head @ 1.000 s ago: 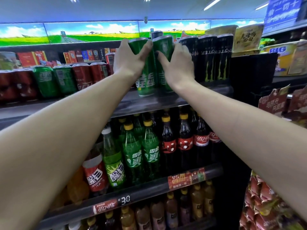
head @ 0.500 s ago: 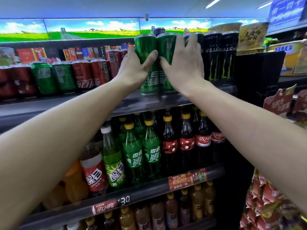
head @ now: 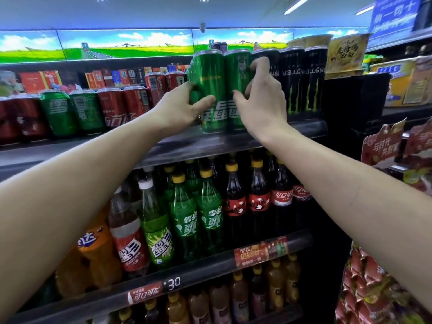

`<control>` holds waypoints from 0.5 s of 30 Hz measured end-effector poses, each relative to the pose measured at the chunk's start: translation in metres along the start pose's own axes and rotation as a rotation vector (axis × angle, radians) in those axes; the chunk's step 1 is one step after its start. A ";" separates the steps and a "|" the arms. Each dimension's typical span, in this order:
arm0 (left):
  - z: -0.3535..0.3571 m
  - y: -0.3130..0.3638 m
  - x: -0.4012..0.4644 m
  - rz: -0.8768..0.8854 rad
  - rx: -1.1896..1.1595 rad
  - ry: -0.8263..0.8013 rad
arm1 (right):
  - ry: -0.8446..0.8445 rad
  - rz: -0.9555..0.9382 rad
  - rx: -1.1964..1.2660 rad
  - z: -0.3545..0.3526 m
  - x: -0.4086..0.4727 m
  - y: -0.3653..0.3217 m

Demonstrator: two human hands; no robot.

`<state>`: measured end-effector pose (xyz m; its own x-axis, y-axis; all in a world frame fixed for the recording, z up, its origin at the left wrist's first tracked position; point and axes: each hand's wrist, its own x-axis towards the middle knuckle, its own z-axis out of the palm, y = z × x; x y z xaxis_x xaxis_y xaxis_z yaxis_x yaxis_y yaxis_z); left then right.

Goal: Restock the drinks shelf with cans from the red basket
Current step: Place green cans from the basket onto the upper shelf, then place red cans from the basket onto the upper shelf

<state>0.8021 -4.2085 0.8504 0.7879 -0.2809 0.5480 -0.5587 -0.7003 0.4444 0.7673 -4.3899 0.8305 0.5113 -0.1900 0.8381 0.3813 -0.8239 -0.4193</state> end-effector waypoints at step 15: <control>0.004 0.003 -0.001 -0.075 0.094 0.018 | -0.082 0.098 0.156 -0.003 -0.014 0.003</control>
<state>0.8006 -4.2131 0.8484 0.8214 -0.2142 0.5286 -0.4708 -0.7778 0.4164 0.7592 -4.3911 0.8185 0.6105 -0.2159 0.7620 0.4380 -0.7096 -0.5520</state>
